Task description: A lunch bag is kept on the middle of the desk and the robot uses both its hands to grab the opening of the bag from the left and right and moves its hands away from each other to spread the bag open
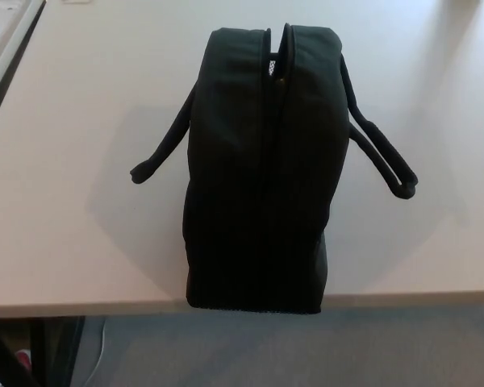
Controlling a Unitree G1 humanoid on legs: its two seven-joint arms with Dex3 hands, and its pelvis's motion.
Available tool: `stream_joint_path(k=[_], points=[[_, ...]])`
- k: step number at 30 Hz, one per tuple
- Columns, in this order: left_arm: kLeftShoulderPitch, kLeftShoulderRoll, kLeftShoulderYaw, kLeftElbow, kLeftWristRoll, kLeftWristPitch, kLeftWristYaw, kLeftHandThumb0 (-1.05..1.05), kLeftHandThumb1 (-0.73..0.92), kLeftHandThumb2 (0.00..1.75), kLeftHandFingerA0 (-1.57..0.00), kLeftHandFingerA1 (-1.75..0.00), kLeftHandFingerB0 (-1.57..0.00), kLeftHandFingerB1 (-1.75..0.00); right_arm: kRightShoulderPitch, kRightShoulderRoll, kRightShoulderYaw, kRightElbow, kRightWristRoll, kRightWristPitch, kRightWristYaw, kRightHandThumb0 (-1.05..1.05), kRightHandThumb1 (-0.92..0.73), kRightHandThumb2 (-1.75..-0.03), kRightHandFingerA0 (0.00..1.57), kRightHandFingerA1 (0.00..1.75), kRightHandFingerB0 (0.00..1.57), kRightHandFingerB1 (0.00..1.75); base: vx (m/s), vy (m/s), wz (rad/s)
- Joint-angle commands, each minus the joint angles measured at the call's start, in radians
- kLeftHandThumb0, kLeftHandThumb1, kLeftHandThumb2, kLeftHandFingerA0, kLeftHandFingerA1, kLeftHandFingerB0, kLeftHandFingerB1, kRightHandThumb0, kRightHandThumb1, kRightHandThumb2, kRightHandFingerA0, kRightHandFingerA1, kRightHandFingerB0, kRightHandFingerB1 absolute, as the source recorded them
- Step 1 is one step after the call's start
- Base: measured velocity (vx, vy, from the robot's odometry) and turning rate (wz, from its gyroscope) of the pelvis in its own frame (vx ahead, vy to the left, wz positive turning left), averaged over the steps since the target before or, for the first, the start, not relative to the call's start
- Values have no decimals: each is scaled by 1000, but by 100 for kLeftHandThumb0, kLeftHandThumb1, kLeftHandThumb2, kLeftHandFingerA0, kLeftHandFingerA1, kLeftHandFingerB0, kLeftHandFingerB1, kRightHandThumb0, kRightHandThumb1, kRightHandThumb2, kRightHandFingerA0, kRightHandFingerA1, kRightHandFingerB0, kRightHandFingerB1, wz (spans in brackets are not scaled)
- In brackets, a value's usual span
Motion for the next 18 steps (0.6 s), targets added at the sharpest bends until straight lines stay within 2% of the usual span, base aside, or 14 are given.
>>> stream_joint_path(k=[1,2,6,8,10,12,14,15,16,18], points=[[126,90,58,-190,35,-448,51,-8,41,86,-33,-56,-2,-44,140,-83,-36,-219,-106,-348,-117,-28,-52,-56,43,37,31,31,0,0,0],[127,88,58,-192,28,-447,45,-10,58,57,-42,-38,-14,-27,143,-81,-38,-224,-101,-345,-115,-27,-52,-56,42,37,30,31,0,0,0],[135,81,63,-204,20,-447,40,-10,59,57,-41,-38,-14,-27,146,-74,-46,-224,-121,-365,-147,-27,-52,-55,41,36,28,30,0,0,0],[146,75,62,-226,-1,-442,26,-11,59,57,-40,-38,-13,-26,138,-72,-55,-199,-165,-427,-212,-24,-51,-55,36,35,28,30,0,0,0],[154,74,64,-241,-7,-445,23,-11,59,57,-39,-38,-12,-26,134,-81,-63,-196,-240,-446,-286,-27,-51,-56,34,33,25,30,0,0,0],[176,63,78,-293,-47,-448,12,-10,59,57,-37,-36,-11,-26,115,-92,-89,-180,-319,-530,-398,-16,-46,-54,36,35,28,31,0,0,0],[186,58,90,-324,-67,-447,10,-10,59,57,-36,-36,-12,-26,96,-119,-96,-186,-425,-547,-514,-17,-45,-53,36,35,28,31,0,0,0],[191,51,105,-341,-86,-490,19,-7,57,58,-33,-38,-14,-28,83,-158,-114,-216,-517,-547,-616,-14,-43,-53,36,36,31,32,0,0,0],[192,47,116,-346,-104,-536,27,-7,57,58,-33,-38,-14,-28,73,-184,-133,-242,-556,-550,-659,-14,-43,-53,36,36,31,32,0,0,0],[173,45,149,-337,-110,-613,49,-5,58,57,-36,-37,-17,-29,70,-189,-198,-297,-519,-564,-617,-22,-45,-54,34,35,29,31,0,0,0]])
